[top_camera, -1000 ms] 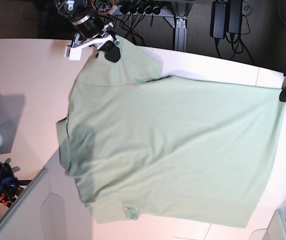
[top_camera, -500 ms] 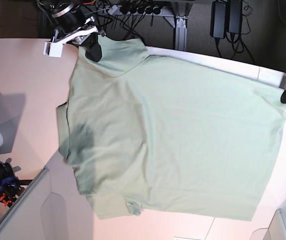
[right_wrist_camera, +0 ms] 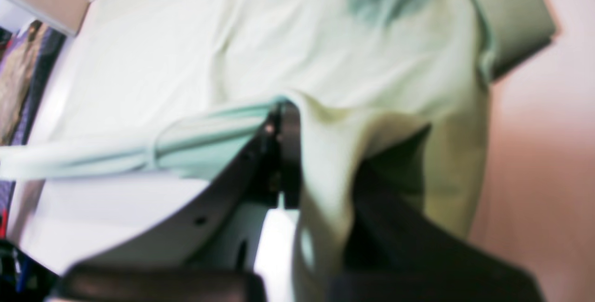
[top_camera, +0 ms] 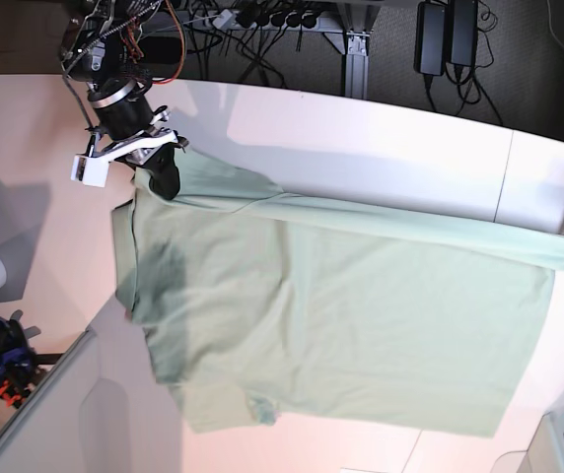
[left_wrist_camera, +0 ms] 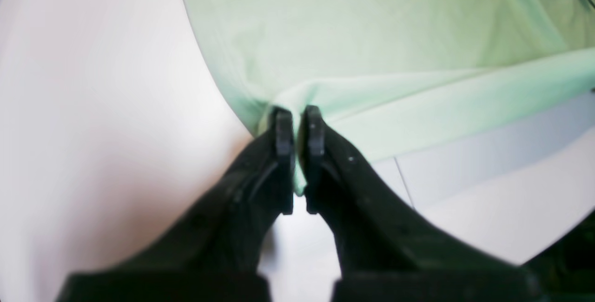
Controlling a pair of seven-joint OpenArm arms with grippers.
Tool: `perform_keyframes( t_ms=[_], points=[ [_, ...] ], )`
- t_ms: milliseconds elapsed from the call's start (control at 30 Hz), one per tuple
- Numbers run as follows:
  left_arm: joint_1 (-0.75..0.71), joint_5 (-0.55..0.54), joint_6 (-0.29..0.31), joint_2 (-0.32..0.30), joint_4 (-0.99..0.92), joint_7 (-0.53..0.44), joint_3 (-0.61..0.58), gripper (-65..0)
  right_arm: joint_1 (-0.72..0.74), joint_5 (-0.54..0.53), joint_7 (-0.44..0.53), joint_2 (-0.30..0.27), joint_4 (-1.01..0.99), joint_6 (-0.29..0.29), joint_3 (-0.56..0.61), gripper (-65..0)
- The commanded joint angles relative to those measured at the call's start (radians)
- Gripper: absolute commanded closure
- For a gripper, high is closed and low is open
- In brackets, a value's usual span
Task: Fold the T-shirt properly
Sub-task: 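Lift the shoulder edge and pull it across the shirt toward the hem, then lower the folded edge onto the shirt and release both grippers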
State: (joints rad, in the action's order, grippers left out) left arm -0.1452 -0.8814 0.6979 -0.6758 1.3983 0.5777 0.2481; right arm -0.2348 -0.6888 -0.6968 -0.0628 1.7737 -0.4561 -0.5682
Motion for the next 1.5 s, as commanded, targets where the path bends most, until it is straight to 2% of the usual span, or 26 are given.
perform_keyframes(
  t_ms=[0,133,367,567,767,933,967,1000,1067,1100,1133,1200,1400,1467],
  points=[
    [0.032,-0.009,0.0,-0.025,-0.003,-0.021,0.011,0.0,0.035,-0.01,0.031,-0.01,-0.007,0.003,-0.006,0.0],
    [0.105,0.018,0.0,-0.025,-0.055,-0.042,-0.042,0.0,0.134,-0.009,0.031,-0.013,-0.1,0.003,-0.005,0.0],
    [0.264,0.137,0.0,-0.019,-0.228,-0.203,-0.198,0.0,0.291,0.03,0.037,-0.032,-0.248,0.002,-0.002,0.0],
    [0.392,0.148,0.0,-0.019,-0.365,-0.229,-0.292,0.0,0.428,0.065,0.048,-0.082,-0.397,-0.005,0.074,0.0],
    [0.473,0.268,0.0,0.006,-0.441,-0.328,-0.391,0.0,0.524,0.178,0.066,-0.092,-0.481,-0.004,0.172,0.0],
    [0.484,0.32,0.0,0.044,-0.49,-0.367,-0.397,0.0,0.548,0.275,0.12,-0.092,-0.531,-0.004,0.228,0.0],
    [0.484,0.329,0.0,0.048,-0.496,-0.373,-0.397,-5.0,0.548,0.282,0.122,-0.092,-0.536,-0.004,0.235,0.0],
    [0.484,0.329,0.0,0.05,-0.498,-0.373,-0.397,-11.1,0.547,0.283,0.122,-0.092,-0.537,-0.004,0.241,-4.5],
    [0.484,0.328,0.0,0.048,-0.498,-0.372,-0.397,-22.9,0.547,0.283,0.121,-0.092,-0.537,-0.004,0.243,-27.1],
    [0.484,0.328,0.0,0.044,-0.498,-0.367,-0.396,-27.6,0.547,0.282,0.121,-0.092,-0.537,-0.004,0.242,-36.4],
    [0.484,0.323,0.0,0.04,-0.497,-0.341,-0.392,-30.7,0.547,0.282,0.121,-0.092,-0.536,-0.004,0.241,-42.0],
    [0.483,0.288,0.0,0.034,-0.486,-0.264,-0.353,-31.4,0.547,0.281,0.111,-0.092,-0.527,-0.004,0.228,-43.9],
    [0.48,-0.039,0.0,-0.004,-0.483,0.003,-0.134,-31.4,0.547,0.206,-0.006,-0.092,-0.439,-0.004,0.08,-43.9],
    [0.471,-0.099,0.0,-0.017,-0.483,0.056,-0.106,-31.4,0.544,0.187,-0.02,-0.092,-0.43,-0.004,0.008,-43.9]
  ],
)
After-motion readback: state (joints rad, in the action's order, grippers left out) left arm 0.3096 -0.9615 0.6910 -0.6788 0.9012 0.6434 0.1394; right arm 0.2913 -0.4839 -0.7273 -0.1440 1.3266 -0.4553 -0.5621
